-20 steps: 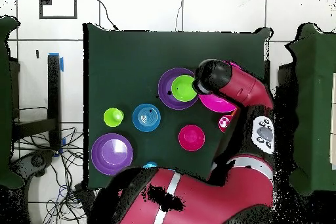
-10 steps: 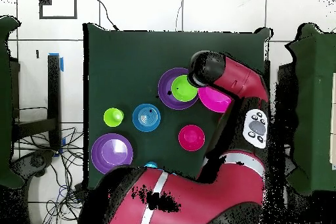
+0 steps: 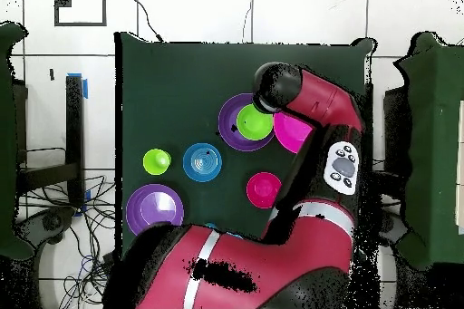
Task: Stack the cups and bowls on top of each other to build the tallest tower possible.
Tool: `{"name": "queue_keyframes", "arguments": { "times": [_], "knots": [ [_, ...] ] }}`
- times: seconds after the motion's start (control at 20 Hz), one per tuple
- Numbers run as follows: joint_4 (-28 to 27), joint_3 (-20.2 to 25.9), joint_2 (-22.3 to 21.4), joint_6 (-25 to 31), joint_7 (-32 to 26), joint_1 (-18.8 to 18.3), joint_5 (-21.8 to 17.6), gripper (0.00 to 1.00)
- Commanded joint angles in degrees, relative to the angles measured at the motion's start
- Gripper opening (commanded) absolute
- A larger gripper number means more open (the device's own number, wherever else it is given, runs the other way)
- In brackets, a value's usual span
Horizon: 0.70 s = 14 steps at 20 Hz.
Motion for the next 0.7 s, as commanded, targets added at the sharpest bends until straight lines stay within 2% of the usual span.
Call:
{"name": "queue_keyframes", "arguments": {
  "times": [0.05,0.25,0.5,0.55,0.7],
  "knots": [
    [0.02,3.69,3.02,3.80,10.30,0.18,1.30,1.00],
    [-1.20,3.63,6.72,1.34,8.68,-1.00,0.28,1.00],
    [-1.76,0.91,8.09,2.53,8.96,-0.39,-0.95,1.00],
    [-2.34,-0.26,8.66,3.46,8.76,-0.06,-1.15,0.00],
    [-3.22,-1.51,9.44,3.89,8.72,0.32,-1.70,0.00]
  ]
}}
